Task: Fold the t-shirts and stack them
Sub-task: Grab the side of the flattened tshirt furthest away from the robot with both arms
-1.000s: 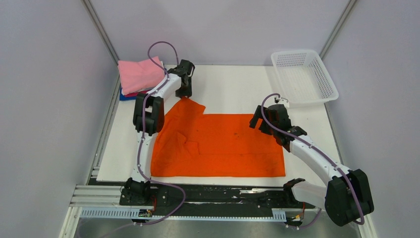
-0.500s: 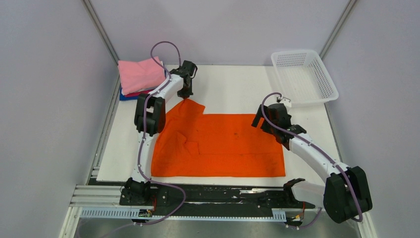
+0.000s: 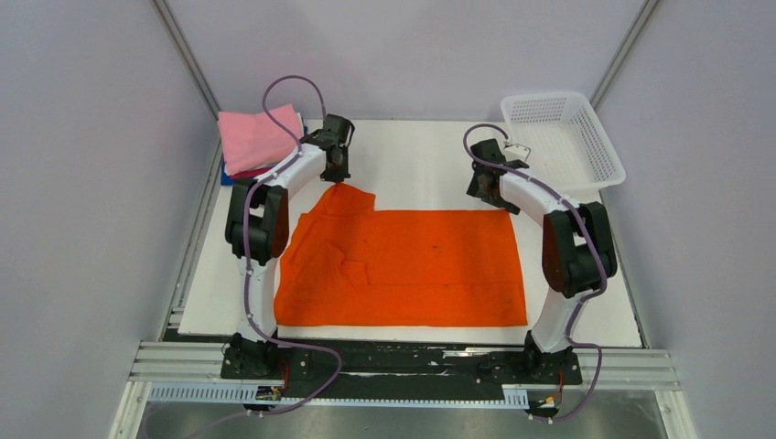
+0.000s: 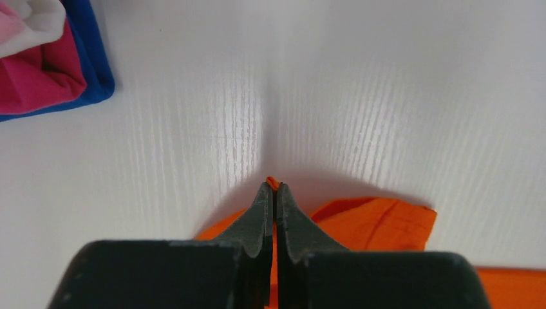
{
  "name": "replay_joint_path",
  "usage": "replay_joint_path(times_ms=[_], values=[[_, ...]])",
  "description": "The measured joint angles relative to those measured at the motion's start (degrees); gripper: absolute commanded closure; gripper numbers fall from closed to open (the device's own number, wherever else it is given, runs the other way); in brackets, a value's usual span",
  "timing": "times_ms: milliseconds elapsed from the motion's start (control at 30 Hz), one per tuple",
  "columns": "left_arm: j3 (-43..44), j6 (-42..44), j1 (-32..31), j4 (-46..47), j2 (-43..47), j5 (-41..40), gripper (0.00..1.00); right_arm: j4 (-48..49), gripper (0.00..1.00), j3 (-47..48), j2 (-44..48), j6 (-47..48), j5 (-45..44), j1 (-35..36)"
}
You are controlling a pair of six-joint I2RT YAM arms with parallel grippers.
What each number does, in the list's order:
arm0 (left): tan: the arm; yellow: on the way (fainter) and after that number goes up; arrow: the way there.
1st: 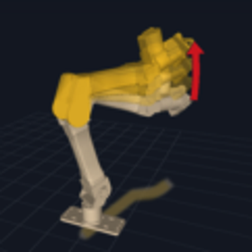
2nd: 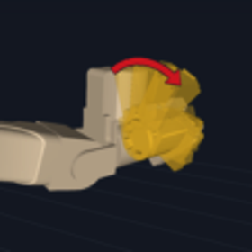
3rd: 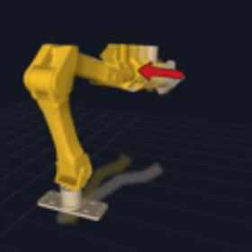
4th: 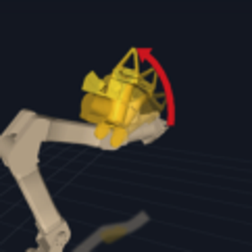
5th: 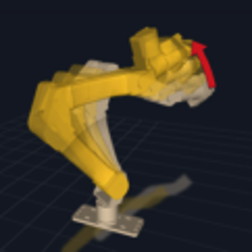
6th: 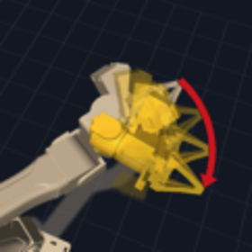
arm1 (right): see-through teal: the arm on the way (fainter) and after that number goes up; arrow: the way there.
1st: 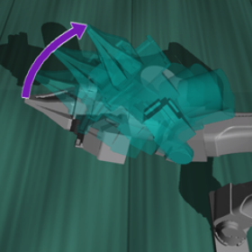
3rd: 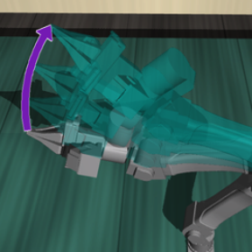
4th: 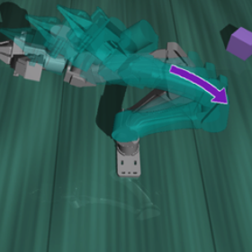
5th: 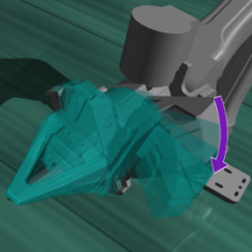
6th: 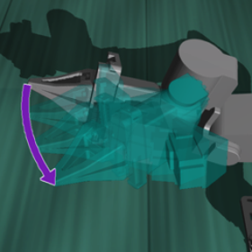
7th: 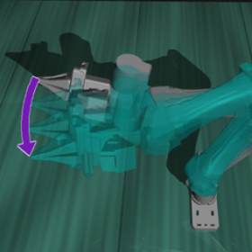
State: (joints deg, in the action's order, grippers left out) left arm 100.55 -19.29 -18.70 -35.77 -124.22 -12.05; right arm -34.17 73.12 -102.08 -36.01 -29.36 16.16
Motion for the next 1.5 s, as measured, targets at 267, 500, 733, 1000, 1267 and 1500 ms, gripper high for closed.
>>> replay_joint_path(times_ms=[267, 500, 733, 1000, 1267, 1500], values=[[-4.5, 0.33, -0.39, 4.85, 5.99, 2.1, 1.0, -6.19, 0.16, 9.55, -12.24, -1.66, -2.67, -2.64], [-9.88, 0.42, -1.64, 6.1, 9.31, 2.03, 1.0, -8.74, 0.26, 9.9, -14.03, -3.67, -3.93, -3.02], [-14.84, 0.55, -3.43, 6.36, 14.21, -0.22, 1.0, -9.2, 0.46, 8.44, -13.51, -5.95, -4.9, -2.95], [-22.49, 0.37, -4.76, 8.61, 22.34, -1.33, 1.0, -9.94, 0.75, 6.84, -12.79, -7.52, -5.46, -2.95], [-27.17, 0.13, -5.64, 9.35, 25.18, -1.88, 1.0, -9.22, 1.0, 6.34, -12.61, -6.97, -3.72, -2.67], [-29.57, 0.09, -7.58, 9.42, 28.98, -3.96, 1.0, -7.28, 1.0, 1.4, -7.06, -5.66, -3.61, -1.27]])
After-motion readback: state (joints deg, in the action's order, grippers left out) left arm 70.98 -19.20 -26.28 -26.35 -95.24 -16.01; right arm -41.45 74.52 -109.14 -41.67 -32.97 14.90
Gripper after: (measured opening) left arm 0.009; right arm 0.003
